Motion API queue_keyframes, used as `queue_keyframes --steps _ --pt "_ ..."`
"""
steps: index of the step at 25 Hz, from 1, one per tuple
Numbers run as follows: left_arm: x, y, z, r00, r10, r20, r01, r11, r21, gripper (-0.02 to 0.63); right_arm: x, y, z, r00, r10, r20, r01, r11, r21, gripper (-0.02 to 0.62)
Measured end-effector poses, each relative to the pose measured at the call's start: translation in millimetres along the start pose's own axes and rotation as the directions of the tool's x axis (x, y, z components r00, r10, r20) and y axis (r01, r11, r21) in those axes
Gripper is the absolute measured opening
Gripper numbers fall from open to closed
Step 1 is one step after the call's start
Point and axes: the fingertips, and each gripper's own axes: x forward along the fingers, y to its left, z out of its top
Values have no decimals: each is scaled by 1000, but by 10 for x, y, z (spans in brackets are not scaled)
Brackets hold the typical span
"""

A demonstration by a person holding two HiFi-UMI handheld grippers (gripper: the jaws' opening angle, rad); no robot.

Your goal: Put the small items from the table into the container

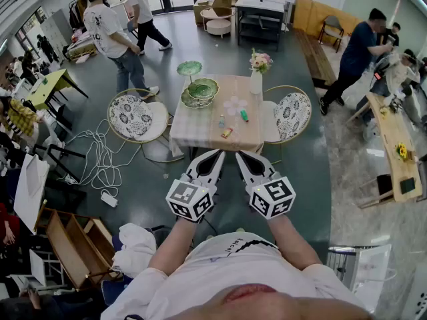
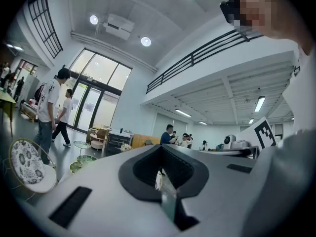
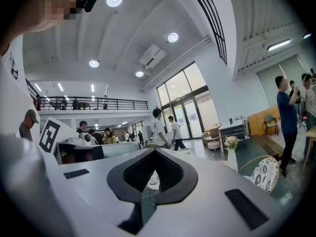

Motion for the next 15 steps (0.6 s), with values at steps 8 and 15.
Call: queue_keyframes --steps 8,15 --pt "23 -55 -88 1000 -1 -13 1 1000 6 8 -7 21 -78 1000 11 -16 -11 1000 -7 12" --pt "10 -41 -147 1000 18 -15 -18 1000 -5 8 -1 37 -50 998 63 15 -63 998 29 14"
